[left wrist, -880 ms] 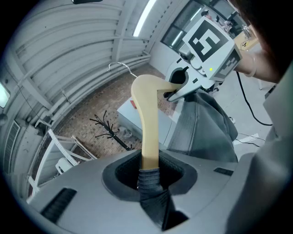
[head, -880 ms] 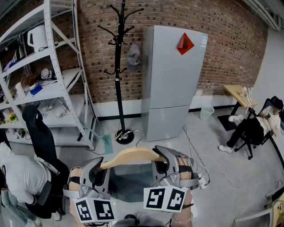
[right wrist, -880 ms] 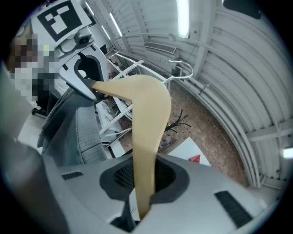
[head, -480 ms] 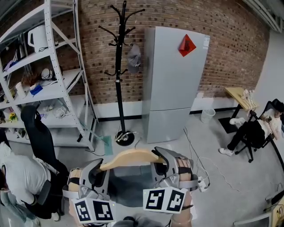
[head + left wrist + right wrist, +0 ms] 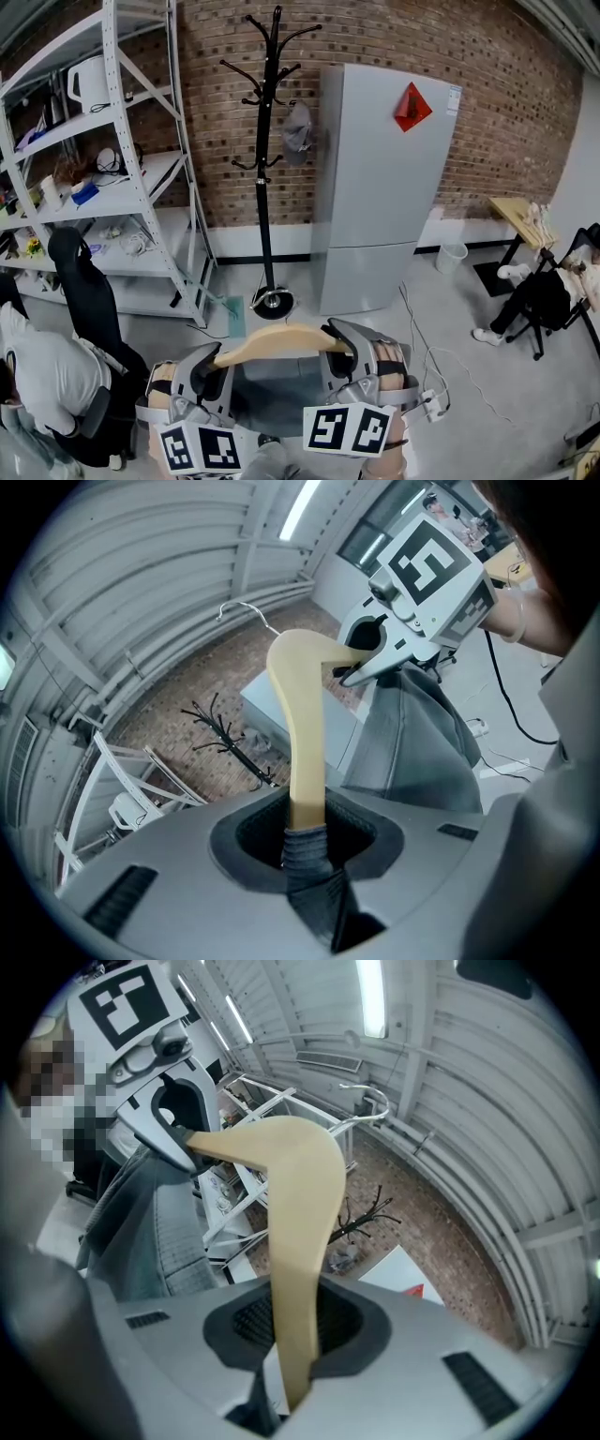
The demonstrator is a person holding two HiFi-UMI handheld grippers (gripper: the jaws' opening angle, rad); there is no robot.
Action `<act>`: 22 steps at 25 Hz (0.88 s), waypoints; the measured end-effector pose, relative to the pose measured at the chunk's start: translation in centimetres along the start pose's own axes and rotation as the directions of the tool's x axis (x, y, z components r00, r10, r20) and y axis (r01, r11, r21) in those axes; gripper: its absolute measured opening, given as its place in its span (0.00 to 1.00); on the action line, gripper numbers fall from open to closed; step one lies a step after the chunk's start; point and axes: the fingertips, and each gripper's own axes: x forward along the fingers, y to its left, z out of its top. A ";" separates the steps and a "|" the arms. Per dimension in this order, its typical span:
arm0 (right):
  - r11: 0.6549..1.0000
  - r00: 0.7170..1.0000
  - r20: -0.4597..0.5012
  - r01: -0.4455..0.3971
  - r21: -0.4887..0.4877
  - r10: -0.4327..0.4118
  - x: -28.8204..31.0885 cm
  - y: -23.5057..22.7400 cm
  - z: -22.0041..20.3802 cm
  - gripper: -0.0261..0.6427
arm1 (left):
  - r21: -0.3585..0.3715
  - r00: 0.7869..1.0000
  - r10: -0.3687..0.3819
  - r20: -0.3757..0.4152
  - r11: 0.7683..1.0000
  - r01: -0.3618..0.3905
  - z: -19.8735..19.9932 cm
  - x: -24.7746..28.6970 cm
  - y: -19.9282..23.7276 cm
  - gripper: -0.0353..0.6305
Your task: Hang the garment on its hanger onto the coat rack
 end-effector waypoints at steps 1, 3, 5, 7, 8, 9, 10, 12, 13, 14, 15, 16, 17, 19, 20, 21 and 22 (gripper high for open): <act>1.000 1.000 -0.001 -0.001 0.002 0.001 0.5 -0.1 0.1 0.12 | -0.001 1.000 -0.002 -0.001 1.000 0.002 -0.1 0.4 0.3 0.19; 1.000 1.000 -0.004 -0.003 0.006 0.003 1.7 -0.3 0.1 0.12 | 0.000 1.000 -0.003 0.003 1.000 0.003 -0.3 1.5 1.0 0.19; 1.000 1.000 -0.009 -0.001 0.006 0.001 3.2 -0.5 0.0 0.12 | 0.001 1.000 -0.003 0.009 1.000 0.003 -0.6 2.8 1.6 0.19; 1.000 1.000 -0.011 -0.001 0.002 0.001 4.9 -0.6 0.2 0.12 | 0.001 1.000 -0.005 0.010 1.000 0.005 -1.2 4.3 2.3 0.19; 1.000 1.000 -0.013 -0.002 0.000 0.002 5.8 -0.6 0.3 0.12 | 0.000 1.000 -0.006 0.010 1.000 0.006 -1.6 5.0 2.7 0.19; 1.000 1.000 -0.014 -0.004 -0.003 0.004 6.6 -0.6 0.5 0.12 | -0.001 1.000 -0.008 0.009 1.000 0.008 -2.0 5.7 3.2 0.19; 1.000 1.000 -0.016 -0.005 -0.006 0.005 7.5 -0.6 0.8 0.12 | -0.003 1.000 -0.010 0.009 1.000 0.010 -2.4 6.4 3.7 0.19; 1.000 1.000 -0.017 -0.005 -0.011 0.005 9.2 -0.7 1.4 0.12 | -0.007 1.000 -0.010 0.011 1.000 0.010 -3.1 7.7 4.9 0.19; 1.000 1.000 -0.017 -0.003 -0.014 0.002 10.1 -0.7 1.7 0.12 | -0.008 1.000 -0.008 0.013 1.000 0.008 -3.5 8.4 5.5 0.19; 1.000 1.000 -0.018 0.000 -0.016 0.000 10.9 -0.9 2.0 0.12 | -0.009 1.000 -0.007 0.017 1.000 0.007 -3.7 9.0 6.1 0.19; 1.000 1.000 -0.019 0.002 -0.018 -0.003 11.7 -1.0 2.3 0.12 | -0.009 1.000 -0.005 0.021 1.000 0.005 -4.0 9.6 6.7 0.19; 1.000 1.000 -0.020 0.004 -0.019 -0.005 12.4 -1.2 2.5 0.12 | -0.009 1.000 -0.005 0.025 1.000 0.005 -4.2 10.2 7.2 0.19; 1.000 1.000 -0.023 0.006 -0.020 -0.006 13.2 -1.3 2.8 0.12 | -0.009 1.000 -0.006 0.030 1.000 0.006 -4.4 10.8 7.7 0.19; 1.000 1.000 -0.029 0.009 -0.023 -0.010 14.7 -1.3 3.2 0.12 | -0.009 0.999 -0.008 0.039 1.000 0.009 -5.1 12.0 8.7 0.19; 1.000 0.999 -0.033 0.011 -0.024 -0.012 15.4 -1.2 3.4 0.12 | -0.008 0.999 -0.010 0.043 1.000 0.011 -5.5 12.6 9.1 0.19; 1.000 0.999 -0.037 0.013 -0.026 -0.014 16.2 -1.1 3.6 0.12 | -0.006 0.999 -0.013 0.047 1.000 0.013 -6.0 13.2 9.6 0.19; 1.000 0.999 -0.042 0.016 -0.027 -0.017 17.0 -1.0 3.8 0.12 | -0.004 0.999 -0.017 0.050 1.000 0.017 -6.4 13.9 10.0 0.19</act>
